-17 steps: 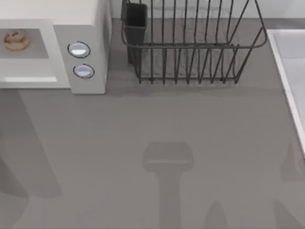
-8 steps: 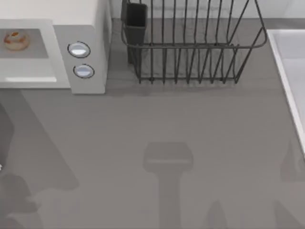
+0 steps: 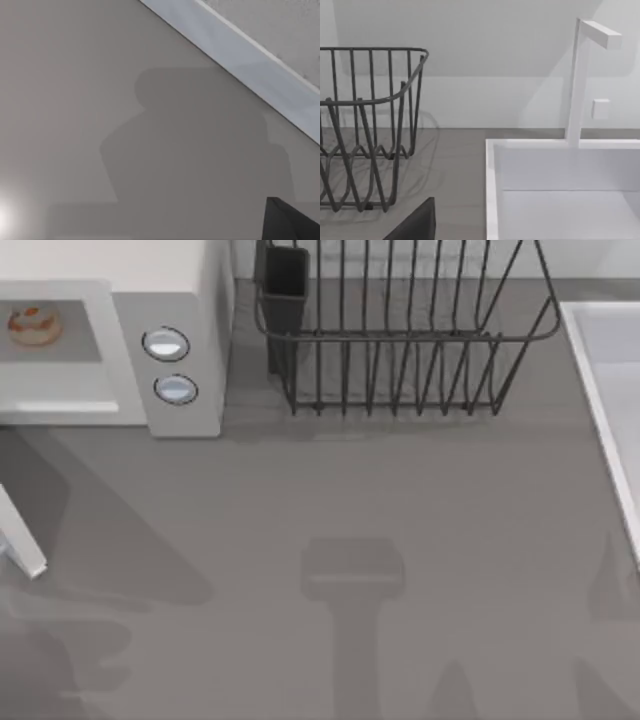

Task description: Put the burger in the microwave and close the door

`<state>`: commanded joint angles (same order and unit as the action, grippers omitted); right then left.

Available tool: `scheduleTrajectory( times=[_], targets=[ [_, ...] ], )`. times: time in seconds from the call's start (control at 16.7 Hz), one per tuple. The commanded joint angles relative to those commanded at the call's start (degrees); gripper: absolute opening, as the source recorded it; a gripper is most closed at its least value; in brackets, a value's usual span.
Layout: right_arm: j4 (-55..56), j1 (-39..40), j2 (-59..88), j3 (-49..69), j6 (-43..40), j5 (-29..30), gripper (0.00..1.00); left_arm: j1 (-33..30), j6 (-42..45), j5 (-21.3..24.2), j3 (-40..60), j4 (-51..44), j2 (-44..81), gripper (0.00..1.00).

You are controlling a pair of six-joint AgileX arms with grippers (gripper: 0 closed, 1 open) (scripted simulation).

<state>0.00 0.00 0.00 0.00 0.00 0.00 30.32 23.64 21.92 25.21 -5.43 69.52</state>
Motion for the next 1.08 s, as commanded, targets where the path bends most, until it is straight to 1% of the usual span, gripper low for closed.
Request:
scheduleTrajectory(
  times=[0.12,0.3,0.42,0.78,0.96,1.08],
  targets=[
    [0.00,0.00,0.00,0.00,0.00,0.00,1.00,0.09,-0.11,0.08,0.12,-0.10,0.21,0.00],
    [0.00,0.00,0.00,0.00,0.00,0.00,1.00,-3.56,-3.68,-3.28,-0.74,0.00,-1.11,0.00],
    [0.00,0.00,0.00,0.00,0.00,0.00,1.00,-8.01,-7.03,-6.36,-1.62,0.11,-2.49,0.00],
    [0.00,0.00,0.00,0.00,0.00,0.00,1.00,-25.76,-18.39,-16.38,-4.21,0.44,-6.99,0.00],
    [0.00,0.00,0.00,0.00,0.00,0.00,1.00,-30.16,-22.69,-20.51,-5.64,0.65,-9.50,0.00],
    [0.00,0.00,0.00,0.00,0.00,0.00,1.00,-30.50,-23.06,-20.87,-5.80,0.67,-9.78,0.00]
  ],
)
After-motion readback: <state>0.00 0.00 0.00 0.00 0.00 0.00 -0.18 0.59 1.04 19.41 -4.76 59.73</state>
